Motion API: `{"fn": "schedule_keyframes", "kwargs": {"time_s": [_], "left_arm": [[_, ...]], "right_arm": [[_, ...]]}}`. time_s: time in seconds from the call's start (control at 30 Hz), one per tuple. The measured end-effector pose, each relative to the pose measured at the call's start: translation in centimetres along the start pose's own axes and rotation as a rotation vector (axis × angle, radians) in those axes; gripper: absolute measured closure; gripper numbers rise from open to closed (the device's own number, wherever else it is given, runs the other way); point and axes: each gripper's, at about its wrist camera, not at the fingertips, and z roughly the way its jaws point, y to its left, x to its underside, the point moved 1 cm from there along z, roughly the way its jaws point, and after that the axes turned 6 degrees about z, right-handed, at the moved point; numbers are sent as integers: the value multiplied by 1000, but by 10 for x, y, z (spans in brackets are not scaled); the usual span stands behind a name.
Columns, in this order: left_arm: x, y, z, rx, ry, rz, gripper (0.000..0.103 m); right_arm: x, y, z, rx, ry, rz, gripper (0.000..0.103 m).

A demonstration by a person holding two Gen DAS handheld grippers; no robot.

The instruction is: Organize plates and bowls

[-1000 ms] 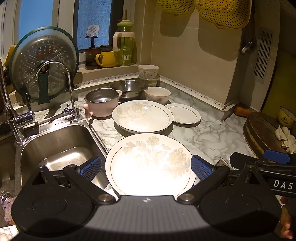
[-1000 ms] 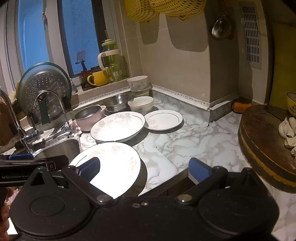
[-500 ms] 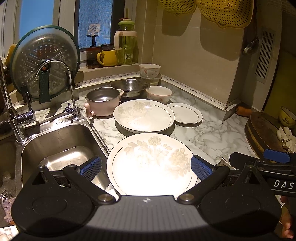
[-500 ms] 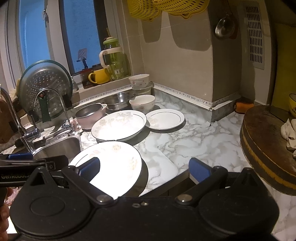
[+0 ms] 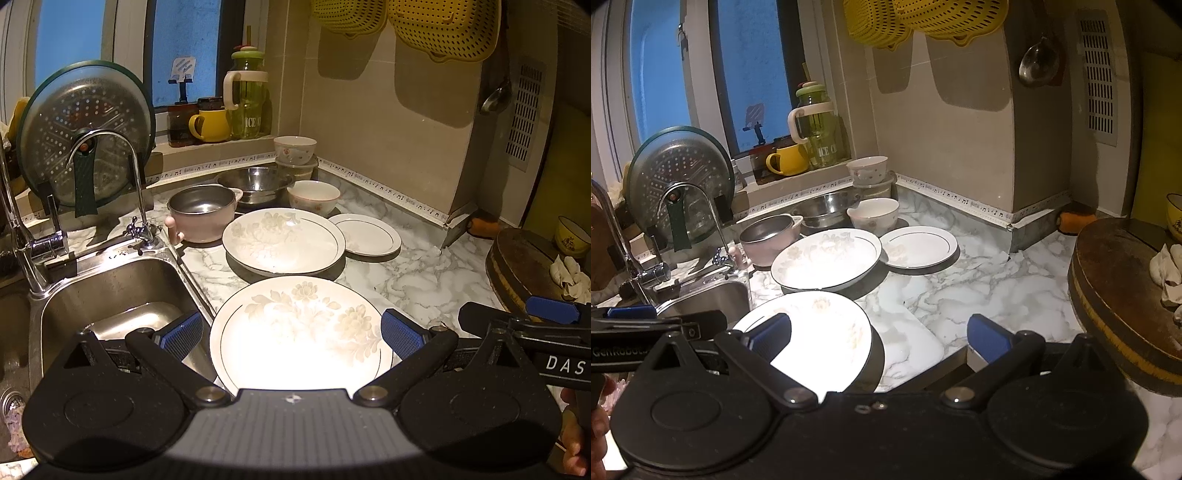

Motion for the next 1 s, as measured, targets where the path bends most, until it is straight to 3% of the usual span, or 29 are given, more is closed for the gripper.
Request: {"fn": "schedule_keyframes", "kwargs": {"time_s": [1.0], "left_arm": [[-6, -6, 8, 48, -11, 15, 0]], "right_arm": [[-2, -9, -2, 31, -23, 33, 1]]}}
